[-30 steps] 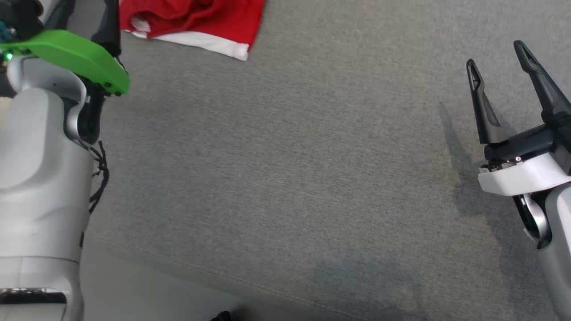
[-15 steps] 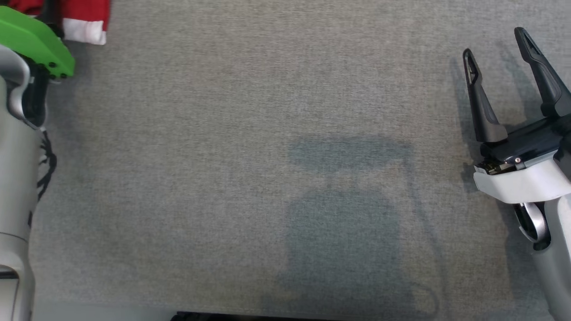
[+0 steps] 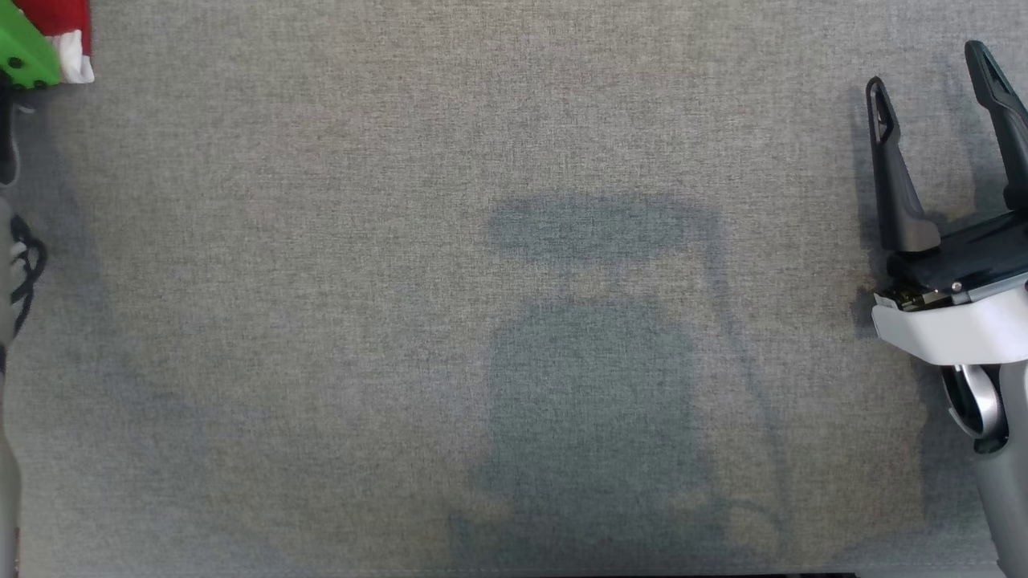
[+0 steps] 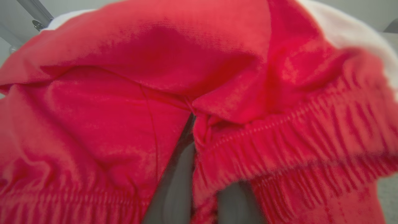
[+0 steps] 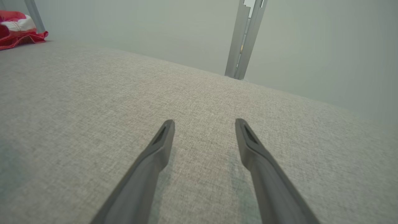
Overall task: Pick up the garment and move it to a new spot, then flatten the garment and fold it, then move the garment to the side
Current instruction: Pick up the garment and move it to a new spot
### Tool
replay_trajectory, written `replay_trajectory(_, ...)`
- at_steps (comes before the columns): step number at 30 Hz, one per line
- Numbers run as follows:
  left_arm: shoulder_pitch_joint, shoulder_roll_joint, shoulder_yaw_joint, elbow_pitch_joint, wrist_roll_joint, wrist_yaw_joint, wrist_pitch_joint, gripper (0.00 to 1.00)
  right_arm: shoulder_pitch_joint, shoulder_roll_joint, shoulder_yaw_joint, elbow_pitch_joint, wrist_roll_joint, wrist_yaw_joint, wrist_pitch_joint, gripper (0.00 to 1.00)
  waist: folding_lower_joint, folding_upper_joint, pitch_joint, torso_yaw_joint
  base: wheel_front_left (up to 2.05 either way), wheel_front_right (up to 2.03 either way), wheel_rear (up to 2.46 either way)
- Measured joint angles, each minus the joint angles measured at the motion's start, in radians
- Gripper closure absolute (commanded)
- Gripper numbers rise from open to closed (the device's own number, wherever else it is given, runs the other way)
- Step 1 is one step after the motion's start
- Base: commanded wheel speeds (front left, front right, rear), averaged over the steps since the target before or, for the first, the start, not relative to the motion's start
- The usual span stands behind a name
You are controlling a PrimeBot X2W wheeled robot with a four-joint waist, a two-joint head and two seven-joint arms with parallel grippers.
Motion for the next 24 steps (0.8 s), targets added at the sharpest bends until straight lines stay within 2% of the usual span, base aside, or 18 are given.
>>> replay_trajectory(4,0.022,-0.043,-0.056,-0.097,-0.074,-0.002,0.014,1.00,0.002,0.003,0.012,0.025,0.000,0.000,-0.005,0.00,0.0000,0.0000,-0.029,0.009,0.00,0.00,0.00)
replay_trajectory(7,0.049,-0.055,-0.113,-0.208,-0.143,-0.008,0.044,1.00,0.003,0.010,0.023,0.056,0.002,0.000,-0.008,0.00,0.0000,-0.0001,-0.066,0.019,0.00,0.00,0.00)
replay_trajectory(12,0.100,0.000,-0.173,-0.415,-0.267,-0.009,0.116,1.00,0.025,0.046,0.037,0.126,0.019,0.000,-0.018,0.00,0.0000,-0.0001,-0.155,0.039,0.00,0.00,0.00)
replay_trajectory(17,0.225,0.016,-0.209,-0.628,-0.369,-0.009,0.227,1.00,0.067,0.089,0.045,0.193,0.031,0.000,-0.024,0.00,0.0000,-0.0001,-0.260,0.055,0.00,0.00,0.00)
replay_trajectory(19,0.285,0.014,-0.211,-0.722,-0.401,0.011,0.261,1.00,0.081,0.107,0.049,0.214,0.035,0.000,-0.027,0.00,0.0000,-0.0001,-0.303,0.060,0.00,0.00,0.00)
replay_trajectory(24,0.467,-0.023,-0.265,-0.971,-0.442,0.102,0.314,1.00,0.125,0.150,0.042,0.228,0.042,0.000,-0.027,0.00,0.0000,-0.0001,-0.407,0.069,0.00,0.00,0.00)
